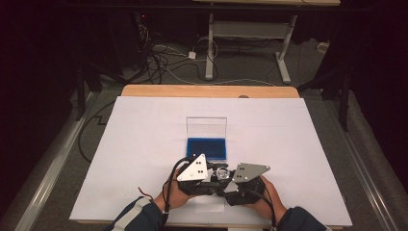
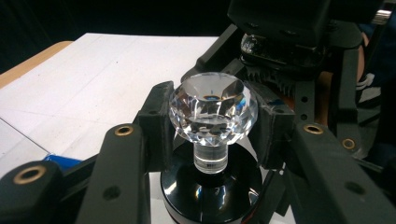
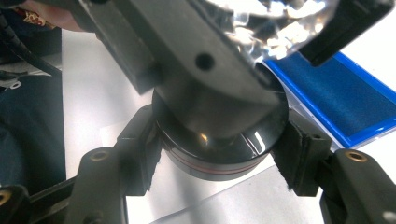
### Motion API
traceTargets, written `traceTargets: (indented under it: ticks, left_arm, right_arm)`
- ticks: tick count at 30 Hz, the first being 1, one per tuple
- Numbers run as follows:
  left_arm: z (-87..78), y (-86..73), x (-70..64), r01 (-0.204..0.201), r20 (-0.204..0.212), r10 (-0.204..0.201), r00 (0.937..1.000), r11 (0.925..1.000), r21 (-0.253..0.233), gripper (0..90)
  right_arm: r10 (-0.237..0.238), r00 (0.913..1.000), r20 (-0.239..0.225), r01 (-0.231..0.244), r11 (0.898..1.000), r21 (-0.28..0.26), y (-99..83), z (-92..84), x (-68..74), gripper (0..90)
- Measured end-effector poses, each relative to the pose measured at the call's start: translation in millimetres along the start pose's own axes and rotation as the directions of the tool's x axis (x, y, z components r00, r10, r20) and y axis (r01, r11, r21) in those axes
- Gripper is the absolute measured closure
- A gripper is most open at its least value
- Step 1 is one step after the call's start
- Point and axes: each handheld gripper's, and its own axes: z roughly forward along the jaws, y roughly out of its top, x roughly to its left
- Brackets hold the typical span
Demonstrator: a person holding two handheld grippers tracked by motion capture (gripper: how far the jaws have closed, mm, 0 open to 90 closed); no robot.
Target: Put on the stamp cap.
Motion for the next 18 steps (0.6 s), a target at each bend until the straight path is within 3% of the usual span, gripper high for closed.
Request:
traceTargets:
  ticks: [2, 3, 8, 12, 14, 16, 18]
  left_arm:
    - [0.4, 0.4, -1.5, -0.017, 0.01, 0.017, 0.9998, 0.9998, 0.006, 54.5]
    - [1.0, 0.4, -2.0, -0.023, 0.009, 0.023, 0.9997, 0.9996, 0.015, 54.5]
    - [0.7, -1.2, -1.0, -0.016, 0.029, 0.016, 0.9995, 0.9998, 0.009, 54.5]
    - [0.0, -1.3, -1.0, -0.031, 0.012, 0.03, 0.9995, 0.9994, 0.015, 54.5]
    - [-1.8, 0.0, -1.3, -0.046, 0.001, 0.046, 0.9989, 0.9988, 0.015, 54.5]
    - [-1.5, -0.8, 0.0, -0.029, 0.008, 0.029, 0.9995, 0.9996, 0.004, 54.5]
    - [2.0, 0.2, -3.8, -0.072, 0.0, 0.072, 0.9974, 0.9965, 0.042, 54.4]
  right_arm:
    - [-0.002, 1.0, 0.002, 0.002, 1.0, 0.003, -0.2, -0.4, -0.2, 38.6]
    - [0.015, 0.9997, -0.022, -0.015, 1.0, 0.002, -0.9, 0.4, -0.8, 38.6]
    - [0.029, 0.9989, -0.038, -0.028, 1.0, 0.008, -1.0, 1.9, 0.2, 38.6]
    - [0.025, 0.9992, -0.032, -0.024, 1.0, 0.012, -1.9, 2.0, -1.1, 38.6]
    - [0.048, 0.9985, -0.026, -0.048, 0.999, 0.007, -2.8, 0.7, -4.8, 38.6]
    - [0.027, 0.9995, -0.017, -0.027, 1.0, 0.004, -1.0, -1.0, -4.9, 38.6]
    - [0.02, 0.9996, -0.02, -0.02, 1.0, 0.018, -0.4, 2.2, -2.5, 38.6]
